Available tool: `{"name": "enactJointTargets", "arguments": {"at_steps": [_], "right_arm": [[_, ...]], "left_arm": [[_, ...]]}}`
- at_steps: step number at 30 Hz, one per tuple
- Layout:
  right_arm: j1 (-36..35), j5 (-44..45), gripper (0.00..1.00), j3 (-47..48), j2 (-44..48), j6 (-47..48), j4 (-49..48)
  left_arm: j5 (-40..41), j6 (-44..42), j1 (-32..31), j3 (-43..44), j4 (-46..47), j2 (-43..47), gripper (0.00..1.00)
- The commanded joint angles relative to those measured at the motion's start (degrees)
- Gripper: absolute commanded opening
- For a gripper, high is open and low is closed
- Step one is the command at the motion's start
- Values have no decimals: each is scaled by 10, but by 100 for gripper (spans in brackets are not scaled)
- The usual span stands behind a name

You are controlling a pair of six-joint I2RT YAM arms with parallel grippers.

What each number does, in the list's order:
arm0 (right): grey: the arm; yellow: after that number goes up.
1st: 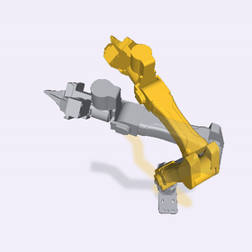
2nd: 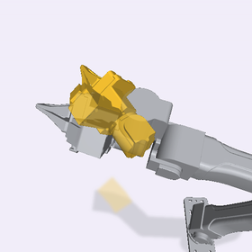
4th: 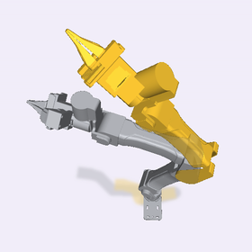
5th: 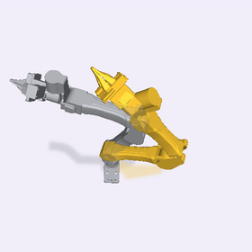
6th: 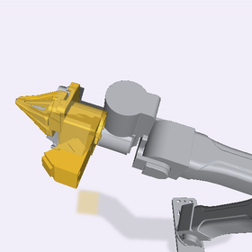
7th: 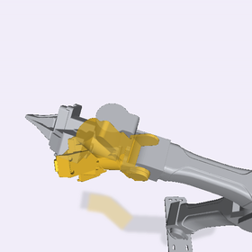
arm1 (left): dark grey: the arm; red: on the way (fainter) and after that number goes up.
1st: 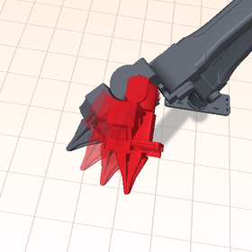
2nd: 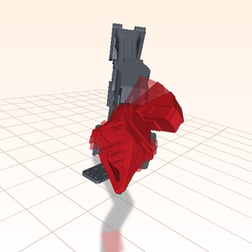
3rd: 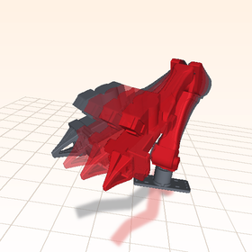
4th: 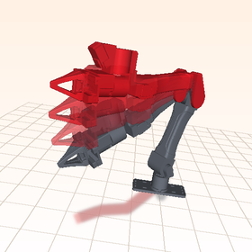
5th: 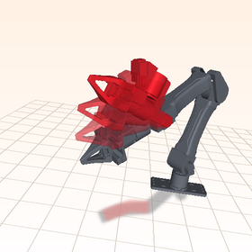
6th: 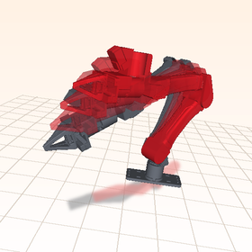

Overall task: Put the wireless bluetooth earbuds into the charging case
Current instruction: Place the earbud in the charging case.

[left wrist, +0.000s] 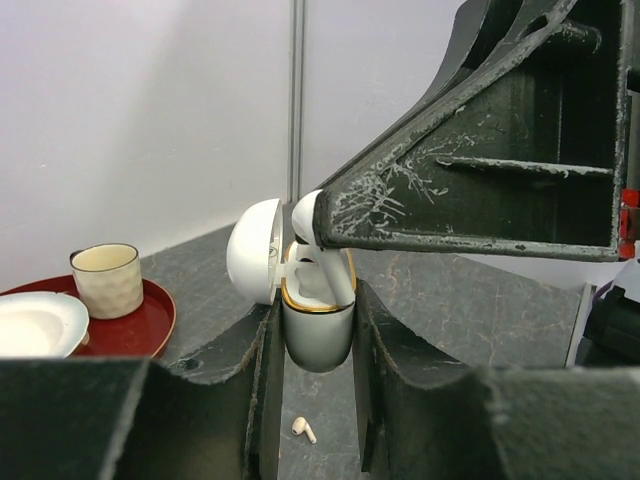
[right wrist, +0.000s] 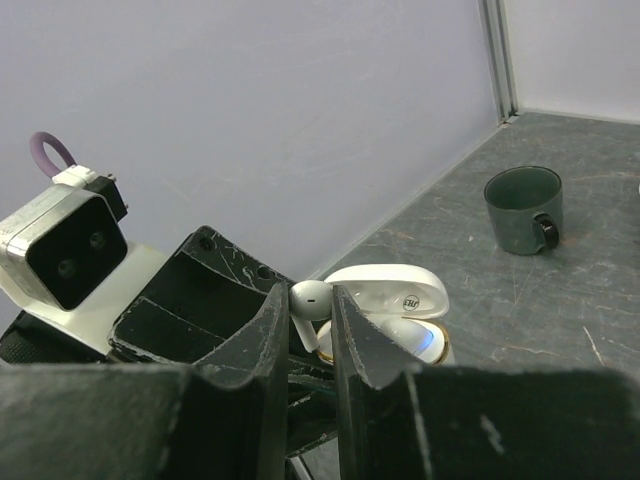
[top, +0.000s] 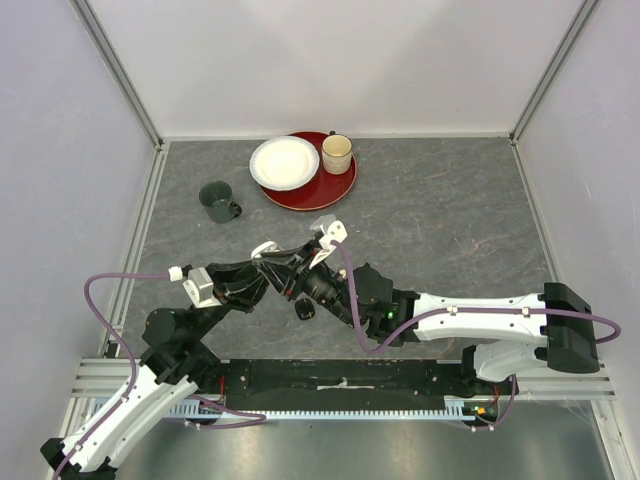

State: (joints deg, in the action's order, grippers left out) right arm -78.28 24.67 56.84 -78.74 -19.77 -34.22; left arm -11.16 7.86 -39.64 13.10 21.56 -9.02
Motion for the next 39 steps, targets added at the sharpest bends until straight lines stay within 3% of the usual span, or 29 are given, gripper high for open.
{"name": "enactJointTargets", "arguments": {"at_steps": [1,39], "right_arm": [[-2,37,0,12,1,16,-18],[-9,52,0,4,2,19,29]], "left_arm": [[-11,3,1,11,38,2,2],[42,16,0,0,85,8,2]]}}
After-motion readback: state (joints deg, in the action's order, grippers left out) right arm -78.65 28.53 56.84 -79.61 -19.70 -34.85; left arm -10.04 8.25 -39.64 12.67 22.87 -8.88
